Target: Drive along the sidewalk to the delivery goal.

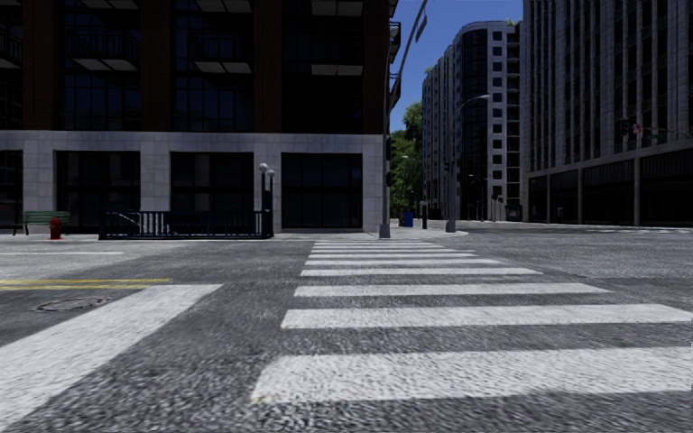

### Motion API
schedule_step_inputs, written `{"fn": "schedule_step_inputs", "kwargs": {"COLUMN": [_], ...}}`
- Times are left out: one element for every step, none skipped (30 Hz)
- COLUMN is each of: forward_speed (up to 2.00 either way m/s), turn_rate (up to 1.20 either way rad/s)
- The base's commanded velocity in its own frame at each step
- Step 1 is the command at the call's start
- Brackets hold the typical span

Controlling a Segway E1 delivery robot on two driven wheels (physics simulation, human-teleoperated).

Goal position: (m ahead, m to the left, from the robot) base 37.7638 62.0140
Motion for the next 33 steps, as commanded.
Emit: {"fn": "schedule_step_inputs", "kwargs": {"forward_speed": [2.0, 2.0, 2.0, 2.0, 2.0, 2.0, 2.0, 2.0, 2.0, 2.0, 2.0, 2.0, 2.0, 2.0, 2.0, 2.0, 2.0, 2.0, 2.0, 2.0, 2.0, 2.0, 2.0, 2.0, 2.0, 2.0, 2.0, 2.0, 2.0, 2.0, 2.0, 2.0, 2.0], "turn_rate": [0.0, 0.0, 0.0, 0.0, 0.0, 0.0, 0.0, 0.0, 0.0, 0.0, 0.0, 0.0, 0.0, 0.0, 0.0, 0.0, 0.0, 0.0, 0.0, 0.0, 0.0, 0.0, 0.0, 0.0, 0.0, 0.0, 0.0, 0.0, 0.0, 0.0, 0.0, 0.0, 0.0]}}
